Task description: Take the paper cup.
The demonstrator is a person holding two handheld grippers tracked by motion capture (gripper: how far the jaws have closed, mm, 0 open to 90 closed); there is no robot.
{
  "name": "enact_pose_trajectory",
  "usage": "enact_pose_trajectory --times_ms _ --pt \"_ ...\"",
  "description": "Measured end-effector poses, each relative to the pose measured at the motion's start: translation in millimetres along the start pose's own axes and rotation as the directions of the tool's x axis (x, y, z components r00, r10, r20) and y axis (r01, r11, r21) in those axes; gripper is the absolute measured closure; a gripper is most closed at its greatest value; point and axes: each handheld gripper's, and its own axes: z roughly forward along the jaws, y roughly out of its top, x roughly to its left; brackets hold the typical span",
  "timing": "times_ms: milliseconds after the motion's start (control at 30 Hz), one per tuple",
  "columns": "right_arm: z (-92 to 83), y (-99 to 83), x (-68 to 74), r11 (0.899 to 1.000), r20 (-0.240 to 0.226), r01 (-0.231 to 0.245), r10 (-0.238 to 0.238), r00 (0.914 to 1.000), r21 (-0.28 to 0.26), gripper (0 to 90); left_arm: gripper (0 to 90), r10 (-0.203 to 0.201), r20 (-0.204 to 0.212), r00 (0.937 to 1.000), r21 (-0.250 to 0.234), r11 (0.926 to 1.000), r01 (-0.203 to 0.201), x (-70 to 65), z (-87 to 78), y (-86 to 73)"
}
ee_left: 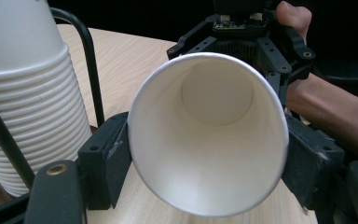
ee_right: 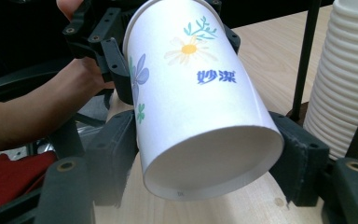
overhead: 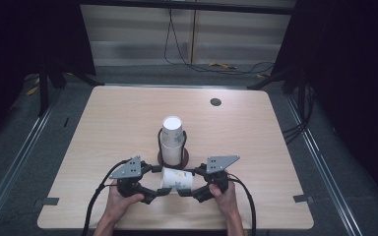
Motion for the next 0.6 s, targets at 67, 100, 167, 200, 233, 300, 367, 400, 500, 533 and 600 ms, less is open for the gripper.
enact_pose_trajectory --times_ms 67,100,167,200,233,300,367,400,500,533,600 --pt "0.4 -0.1 0.2 1.000 0.005 0.000 0.000 1.0000 0.000 28.6 25.5 0.000 -0.002 1.0000 0.001 1.0000 0.000 0.0 -0.5 0.2" --pt "0.8 -0.2 0.2 1.000 0.008 -0.002 0.002 1.0000 0.002 27.8 25.7 0.002 -0.006 1.0000 0.001 1.0000 -0.002 0.0 -0.9 0.5" --pt "1.0 -1.1 0.3 1.000 0.030 -0.005 0.005 0.9995 0.007 26.0 25.9 0.002 -0.014 0.9999 0.001 1.0000 -0.002 0.1 -2.0 0.9" --pt "-0.2 -2.2 0.3 1.000 0.043 -0.011 0.011 0.9990 0.001 24.0 25.9 -0.002 -0.011 0.9999 -0.008 1.0000 0.002 0.9 -2.3 0.8" --pt "-0.2 -2.2 0.3 1.000 0.043 -0.011 0.011 0.9990 0.001 24.0 25.9 -0.003 -0.012 0.9999 -0.010 1.0000 0.003 1.5 -2.7 1.0" --pt "-2.3 -2.8 0.8 1.000 0.057 -0.012 0.013 0.9983 -0.012 21.7 26.0 -0.004 -0.018 0.9998 -0.011 0.9999 0.004 2.5 -3.8 1.3" --pt "-4.0 -3.9 0.6 1.000 0.072 -0.006 0.008 0.9973 -0.027 19.2 26.0 -0.008 -0.028 0.9996 -0.015 0.9999 0.008 3.4 -4.8 1.5" --pt "-5.7 -5.0 0.9 0.999 0.088 -0.006 0.009 0.9961 -0.035 17.1 25.9 -0.014 -0.032 0.9994 -0.015 0.9998 0.014 4.0 -5.5 1.6" --pt "-7.3 -6.0 1.5 0.999 0.109 -0.006 0.011 0.9939 -0.045 14.7 25.7 -0.013 -0.043 0.9990 -0.007 0.9999 0.012 5.9 -7.1 1.6" --pt "-9.7 -7.5 2.1 0.998 0.134 -0.010 0.018 0.9908 -0.062 13.0 25.6 -0.021 -0.049 0.9986 0.000 0.9998 0.021 6.3 -7.6 1.4" --pt "-13.4 -9.0 3.2 0.997 0.171 -0.008 0.022 0.9850 -0.079 12.9 25.7 -0.019 -0.060 0.9980 0.011 0.9997 0.020 7.2 -8.2 1.5"
